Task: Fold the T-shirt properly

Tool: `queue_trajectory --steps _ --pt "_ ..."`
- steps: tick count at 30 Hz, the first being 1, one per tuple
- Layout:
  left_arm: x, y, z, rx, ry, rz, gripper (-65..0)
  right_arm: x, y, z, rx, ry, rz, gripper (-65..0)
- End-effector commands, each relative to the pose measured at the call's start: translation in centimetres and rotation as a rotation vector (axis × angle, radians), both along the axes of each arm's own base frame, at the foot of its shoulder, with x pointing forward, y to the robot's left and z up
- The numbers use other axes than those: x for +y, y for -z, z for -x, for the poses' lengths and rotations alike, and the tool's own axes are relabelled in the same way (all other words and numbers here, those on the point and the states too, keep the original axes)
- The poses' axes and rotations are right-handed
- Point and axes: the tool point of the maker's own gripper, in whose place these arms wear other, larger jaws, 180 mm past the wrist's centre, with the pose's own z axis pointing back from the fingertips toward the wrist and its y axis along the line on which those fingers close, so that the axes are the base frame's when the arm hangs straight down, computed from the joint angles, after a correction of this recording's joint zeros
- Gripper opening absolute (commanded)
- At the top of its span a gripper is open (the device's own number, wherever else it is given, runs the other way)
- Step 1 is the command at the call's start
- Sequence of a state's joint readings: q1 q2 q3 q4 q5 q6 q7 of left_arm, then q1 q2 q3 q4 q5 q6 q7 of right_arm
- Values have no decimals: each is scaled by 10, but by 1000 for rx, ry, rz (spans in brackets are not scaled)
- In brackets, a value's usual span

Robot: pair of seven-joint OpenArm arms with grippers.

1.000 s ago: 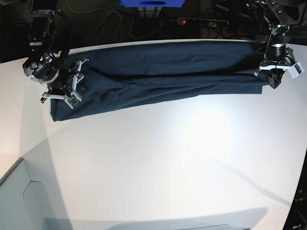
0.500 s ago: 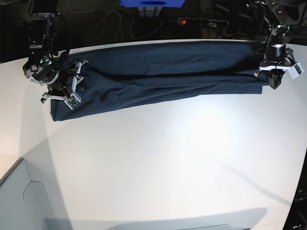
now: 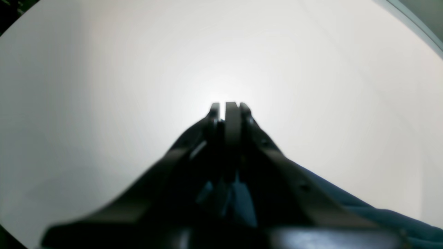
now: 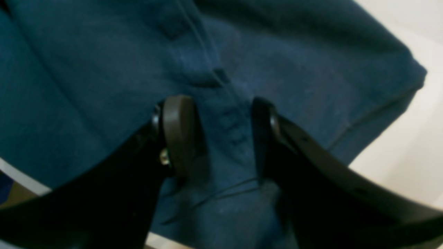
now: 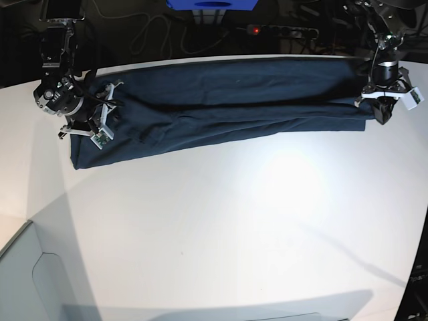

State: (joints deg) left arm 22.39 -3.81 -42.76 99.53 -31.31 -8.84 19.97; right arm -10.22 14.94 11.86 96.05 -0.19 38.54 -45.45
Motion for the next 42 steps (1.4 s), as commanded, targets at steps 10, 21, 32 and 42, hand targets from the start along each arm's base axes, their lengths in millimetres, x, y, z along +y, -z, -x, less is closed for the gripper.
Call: queue_trajectory --steps 10,21,32,42 --pt "4 -13 -4 -38 3 -28 -650 2 -12 -8 -44 -33 -5 -576" --pt "5 -16 -8 -49 6 -33 -650 4 -28 -10 -93 -49 9 -649" --pt "4 -22 -13 -69 11 -39 -650 12 -87 -19 -272 -87 57 -649" --pt "4 -27 -20 -89 12 -40 -650 -7 -92 -22 -285 -38 81 -649"
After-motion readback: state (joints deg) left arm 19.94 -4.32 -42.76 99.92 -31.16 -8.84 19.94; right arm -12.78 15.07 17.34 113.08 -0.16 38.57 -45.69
